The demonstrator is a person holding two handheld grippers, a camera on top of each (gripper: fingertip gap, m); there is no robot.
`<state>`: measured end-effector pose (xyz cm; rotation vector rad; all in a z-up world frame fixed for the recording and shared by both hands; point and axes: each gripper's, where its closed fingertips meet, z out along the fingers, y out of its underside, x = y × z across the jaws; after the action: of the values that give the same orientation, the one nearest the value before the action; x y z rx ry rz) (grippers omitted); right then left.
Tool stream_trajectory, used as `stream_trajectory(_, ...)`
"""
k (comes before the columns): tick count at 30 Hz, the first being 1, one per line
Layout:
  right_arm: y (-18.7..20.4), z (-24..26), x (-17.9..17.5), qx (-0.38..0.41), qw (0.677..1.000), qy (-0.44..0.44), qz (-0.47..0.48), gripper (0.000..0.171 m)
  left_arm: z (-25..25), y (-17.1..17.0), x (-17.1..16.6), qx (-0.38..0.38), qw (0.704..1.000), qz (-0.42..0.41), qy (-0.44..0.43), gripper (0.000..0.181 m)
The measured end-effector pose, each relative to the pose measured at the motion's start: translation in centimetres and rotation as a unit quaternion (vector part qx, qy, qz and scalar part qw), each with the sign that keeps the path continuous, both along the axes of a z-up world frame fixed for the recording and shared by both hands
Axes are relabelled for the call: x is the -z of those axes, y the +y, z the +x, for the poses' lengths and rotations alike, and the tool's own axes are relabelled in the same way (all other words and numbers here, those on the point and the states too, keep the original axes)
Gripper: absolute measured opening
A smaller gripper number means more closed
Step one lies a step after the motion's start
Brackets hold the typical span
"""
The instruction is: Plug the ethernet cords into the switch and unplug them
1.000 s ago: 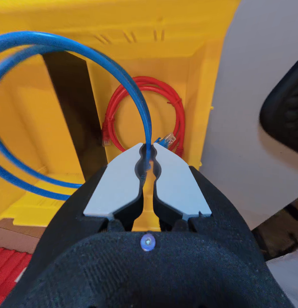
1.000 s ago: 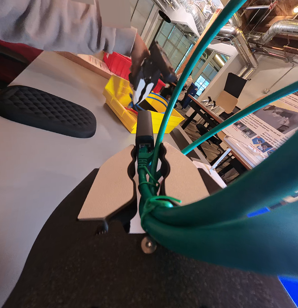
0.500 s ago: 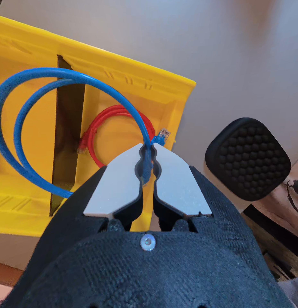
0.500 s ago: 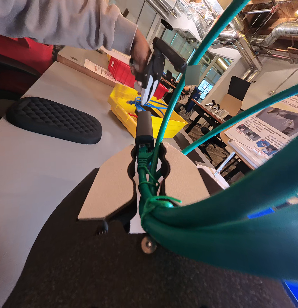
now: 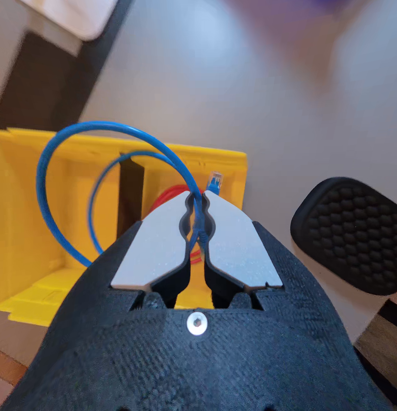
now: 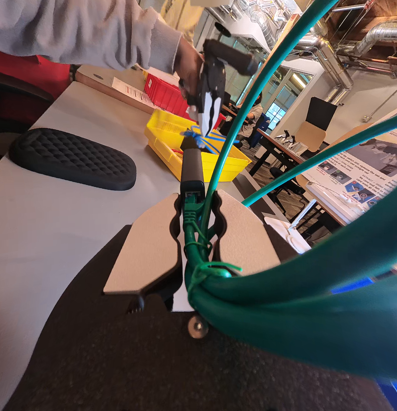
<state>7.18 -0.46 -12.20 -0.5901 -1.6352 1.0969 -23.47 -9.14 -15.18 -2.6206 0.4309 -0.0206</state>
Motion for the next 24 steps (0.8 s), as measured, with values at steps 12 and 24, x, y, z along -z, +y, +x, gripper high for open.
stream_trajectory(12,-0.1,0.3,-0.5,-0.001,1.000,0.008,-0.001,0.026,-0.2,-0.9,-11.1,-0.084,0.845,0.447,-0.282,0.009)
stream_trajectory(24,-0.1,-0.1,-0.1,0.001,1.000,-0.001,-0.010,0.027,-3.8,-6.2,-6.9,-0.187,0.917,0.347,-0.057,0.032)
